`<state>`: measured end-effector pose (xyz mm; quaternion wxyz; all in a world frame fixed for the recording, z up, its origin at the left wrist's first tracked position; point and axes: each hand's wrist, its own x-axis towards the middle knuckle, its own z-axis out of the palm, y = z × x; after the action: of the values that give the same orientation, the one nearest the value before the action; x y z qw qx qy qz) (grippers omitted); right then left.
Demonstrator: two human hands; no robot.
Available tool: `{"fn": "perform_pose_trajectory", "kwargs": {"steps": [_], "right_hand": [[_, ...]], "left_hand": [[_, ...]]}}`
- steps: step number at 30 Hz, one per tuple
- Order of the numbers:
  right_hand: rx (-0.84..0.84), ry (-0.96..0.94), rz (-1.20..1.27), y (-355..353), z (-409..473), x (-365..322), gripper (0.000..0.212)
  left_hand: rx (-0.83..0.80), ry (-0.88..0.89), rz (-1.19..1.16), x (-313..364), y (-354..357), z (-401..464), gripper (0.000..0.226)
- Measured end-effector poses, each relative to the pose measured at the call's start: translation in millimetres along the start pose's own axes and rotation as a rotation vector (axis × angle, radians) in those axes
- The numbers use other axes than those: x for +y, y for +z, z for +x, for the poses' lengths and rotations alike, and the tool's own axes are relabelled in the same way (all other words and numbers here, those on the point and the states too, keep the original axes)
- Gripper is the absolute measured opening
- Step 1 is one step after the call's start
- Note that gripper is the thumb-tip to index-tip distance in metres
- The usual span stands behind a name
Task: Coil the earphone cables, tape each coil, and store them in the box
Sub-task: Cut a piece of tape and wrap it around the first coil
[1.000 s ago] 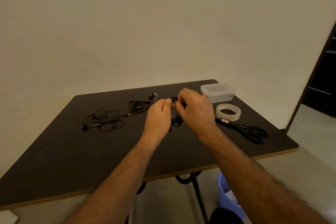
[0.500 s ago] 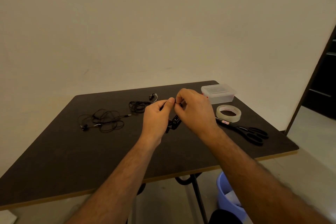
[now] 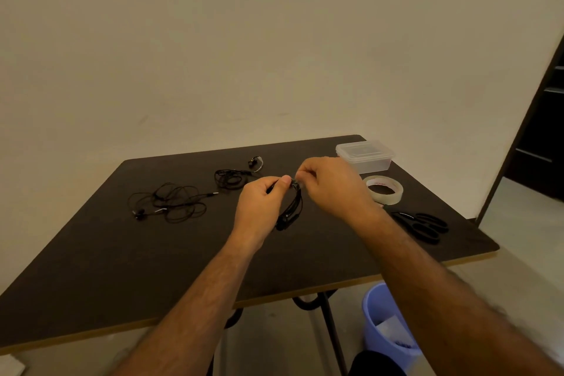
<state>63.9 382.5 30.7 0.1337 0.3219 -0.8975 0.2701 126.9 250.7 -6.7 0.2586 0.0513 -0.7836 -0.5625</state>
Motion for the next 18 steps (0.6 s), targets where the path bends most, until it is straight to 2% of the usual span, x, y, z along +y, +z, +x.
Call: {"fn": "perform_pose_trajectory", "kwargs": {"steps": [7, 12, 18], "right_hand": [[-0.087, 0.15, 0.451, 0, 2, 6, 0.02], [-0.264, 0.354, 0.879, -8, 3, 8, 0.014], [-0.377, 0.469, 1.146, -6, 7, 16, 0.014]], "left_hand": [[-0.103, 0.014, 0.002, 0, -7, 2, 0.022], [-0.136, 0.072, 0.019, 1, -11, 4, 0.02], [-0.072, 0.283, 0.236, 4, -12, 6, 0.014]]}}
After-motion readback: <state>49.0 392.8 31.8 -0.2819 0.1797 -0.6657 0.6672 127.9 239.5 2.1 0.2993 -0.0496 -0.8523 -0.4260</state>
